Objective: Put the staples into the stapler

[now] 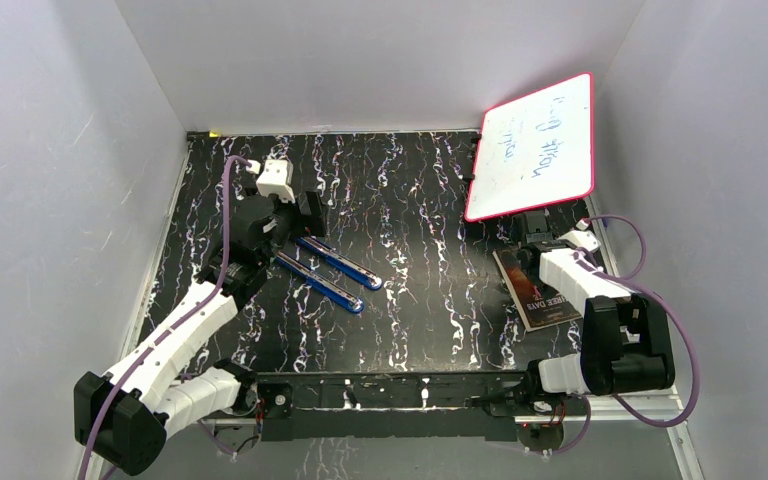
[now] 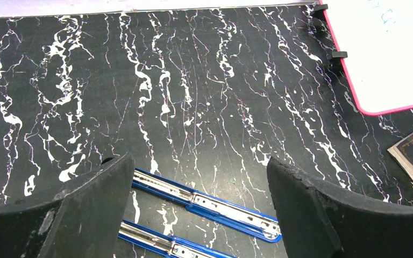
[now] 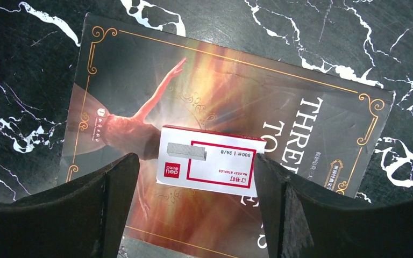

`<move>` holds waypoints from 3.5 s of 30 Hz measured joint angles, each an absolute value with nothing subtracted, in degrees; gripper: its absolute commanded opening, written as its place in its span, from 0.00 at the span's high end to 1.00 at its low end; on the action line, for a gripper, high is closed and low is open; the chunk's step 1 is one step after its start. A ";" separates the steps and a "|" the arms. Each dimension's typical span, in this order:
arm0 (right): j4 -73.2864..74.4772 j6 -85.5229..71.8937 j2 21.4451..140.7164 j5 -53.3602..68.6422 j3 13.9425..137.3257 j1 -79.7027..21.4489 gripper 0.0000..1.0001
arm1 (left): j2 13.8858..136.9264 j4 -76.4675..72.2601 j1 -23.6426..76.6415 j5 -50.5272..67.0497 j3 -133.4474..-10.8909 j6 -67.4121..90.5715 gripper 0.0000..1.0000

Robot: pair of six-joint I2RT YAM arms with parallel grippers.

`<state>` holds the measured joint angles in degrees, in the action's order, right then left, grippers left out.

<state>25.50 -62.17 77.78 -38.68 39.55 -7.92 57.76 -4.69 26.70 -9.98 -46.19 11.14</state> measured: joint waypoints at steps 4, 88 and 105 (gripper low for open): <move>25.43 -61.41 77.78 -38.61 39.55 -7.92 0.13 | 57.76 -4.69 26.70 -10.00 -46.15 11.16 0.08; 21.89 -53.43 99.46 -37.28 59.55 -42.94 0.28 | 56.88 -4.16 26.70 -10.09 -45.41 12.16 0.08; 14.37 -50.41 108.03 -31.62 68.07 -44.05 0.07 | 55.90 -3.03 26.70 -9.61 -44.58 15.44 0.08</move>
